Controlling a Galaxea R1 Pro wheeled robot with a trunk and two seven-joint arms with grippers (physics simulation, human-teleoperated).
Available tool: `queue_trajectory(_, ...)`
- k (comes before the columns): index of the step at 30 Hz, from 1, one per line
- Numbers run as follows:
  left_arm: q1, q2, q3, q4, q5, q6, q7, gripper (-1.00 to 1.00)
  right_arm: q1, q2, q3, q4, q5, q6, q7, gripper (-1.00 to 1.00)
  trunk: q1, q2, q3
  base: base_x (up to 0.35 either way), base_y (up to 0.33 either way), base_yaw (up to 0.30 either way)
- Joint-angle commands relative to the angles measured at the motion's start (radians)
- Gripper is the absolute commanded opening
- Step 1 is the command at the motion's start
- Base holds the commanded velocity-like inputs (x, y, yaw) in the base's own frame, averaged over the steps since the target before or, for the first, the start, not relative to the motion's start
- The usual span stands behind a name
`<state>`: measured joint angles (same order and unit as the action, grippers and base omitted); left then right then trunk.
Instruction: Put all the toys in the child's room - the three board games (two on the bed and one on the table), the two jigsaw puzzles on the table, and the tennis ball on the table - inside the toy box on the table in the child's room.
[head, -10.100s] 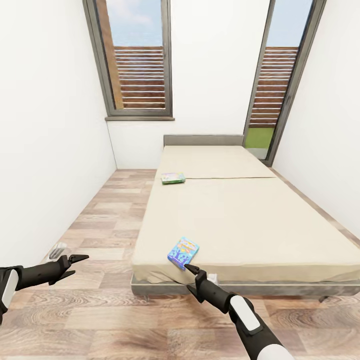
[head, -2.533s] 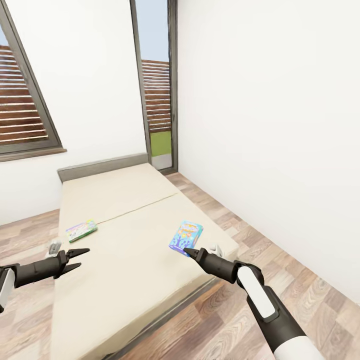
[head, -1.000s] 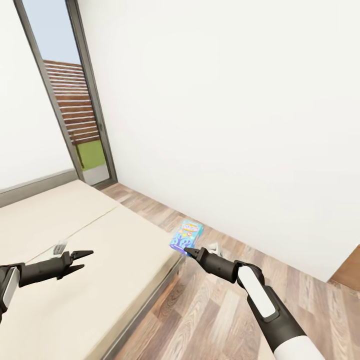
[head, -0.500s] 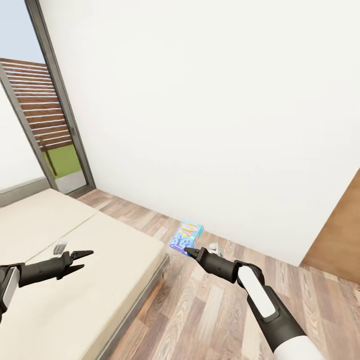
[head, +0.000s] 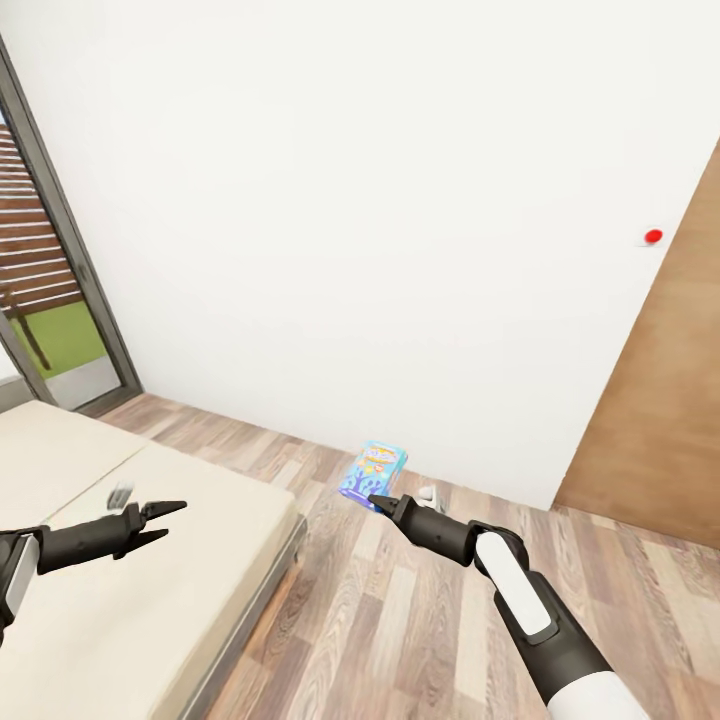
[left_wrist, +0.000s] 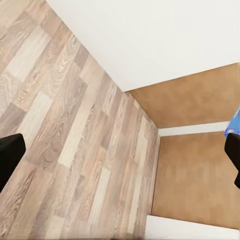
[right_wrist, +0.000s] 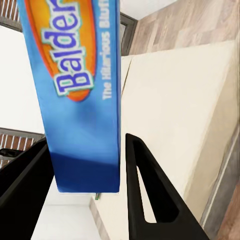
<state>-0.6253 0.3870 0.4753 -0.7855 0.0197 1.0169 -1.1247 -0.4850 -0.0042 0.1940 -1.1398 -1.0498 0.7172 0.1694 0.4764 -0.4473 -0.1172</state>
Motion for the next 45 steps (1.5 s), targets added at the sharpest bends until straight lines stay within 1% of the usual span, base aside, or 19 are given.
queue_trajectory(1, -0.001, 0.000, 0.002, 0.000, 0.002, 0.008, -0.002, 1.00, -0.001, 0.000, 0.001, 0.000, -0.001, 0.002, 0.004, -1.00, -0.003, 0.005, 0.002, 0.000, 0.000, -0.281)
queue_trajectory(7, -0.001, 0.000, 0.002, 0.000, 0.002, 0.009, -0.001, 1.00, -0.001, 0.000, 0.001, 0.000, -0.001, 0.002, 0.004, -1.00, -0.026, 0.047, 0.023, 0.000, 0.000, -0.281)
queue_trajectory(45, -0.001, -0.001, 0.002, 0.000, 0.000, 0.008, 0.001, 1.00, -0.001, -0.001, 0.000, 0.003, -0.002, 0.002, 0.004, -1.00, -0.026, 0.047, 0.042, 0.000, 0.000, -0.281)
